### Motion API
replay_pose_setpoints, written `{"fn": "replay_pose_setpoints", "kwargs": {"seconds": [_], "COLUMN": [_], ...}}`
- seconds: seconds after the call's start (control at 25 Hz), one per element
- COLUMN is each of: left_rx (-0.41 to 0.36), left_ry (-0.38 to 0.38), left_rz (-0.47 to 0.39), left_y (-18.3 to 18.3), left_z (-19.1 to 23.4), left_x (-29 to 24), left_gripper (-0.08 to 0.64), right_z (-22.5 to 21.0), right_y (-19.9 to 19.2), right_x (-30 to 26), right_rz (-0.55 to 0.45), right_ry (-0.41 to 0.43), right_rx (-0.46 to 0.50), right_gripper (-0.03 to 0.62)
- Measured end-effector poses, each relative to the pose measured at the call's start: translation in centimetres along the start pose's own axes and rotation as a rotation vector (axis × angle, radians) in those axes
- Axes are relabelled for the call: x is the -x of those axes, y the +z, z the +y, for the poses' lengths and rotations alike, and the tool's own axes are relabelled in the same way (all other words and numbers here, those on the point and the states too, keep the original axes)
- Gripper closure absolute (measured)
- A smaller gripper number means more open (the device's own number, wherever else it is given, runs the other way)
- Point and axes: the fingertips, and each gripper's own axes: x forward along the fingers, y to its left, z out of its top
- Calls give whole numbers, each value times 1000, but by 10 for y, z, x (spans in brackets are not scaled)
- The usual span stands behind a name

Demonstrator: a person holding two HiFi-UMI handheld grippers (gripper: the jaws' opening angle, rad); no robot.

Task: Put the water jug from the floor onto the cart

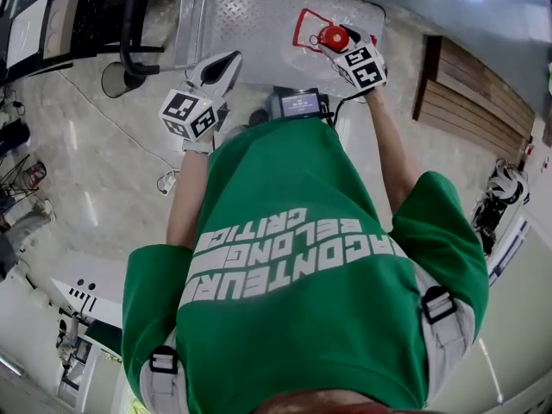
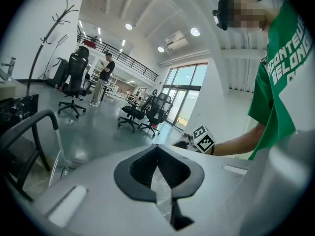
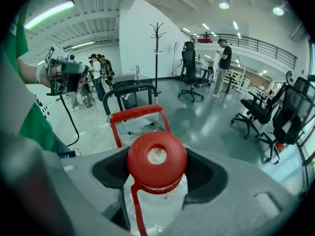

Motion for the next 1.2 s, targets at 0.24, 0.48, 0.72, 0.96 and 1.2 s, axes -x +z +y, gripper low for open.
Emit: {"fn": "replay_pose_setpoints", "kwargs": {"seconds": [0.24,0.48,0.72,0.96,1.2], "left_rx": [-1,17,16,26,50], "left_ry": [41,66,63,78,102], "left_rz": [18,28,22,16,14], "left_y": [3,8,15,17,13], "left_z": [4,10,7,16,28], "left_x": [-32,-58,-74,-73,-64], "left_gripper": [545,545,545,546,546], "right_z": [-27,-47,-58,-52,-43], "right_y": [-1,5,13,15,11], "right_x": [-26,-52,-77,-102,-132], "right_rz": [21,35,47,81,124], "right_ry": [46,91,120,151,181], "right_rx": [58,94,136,187,209], "right_gripper": [290,290,290,290,290]}}
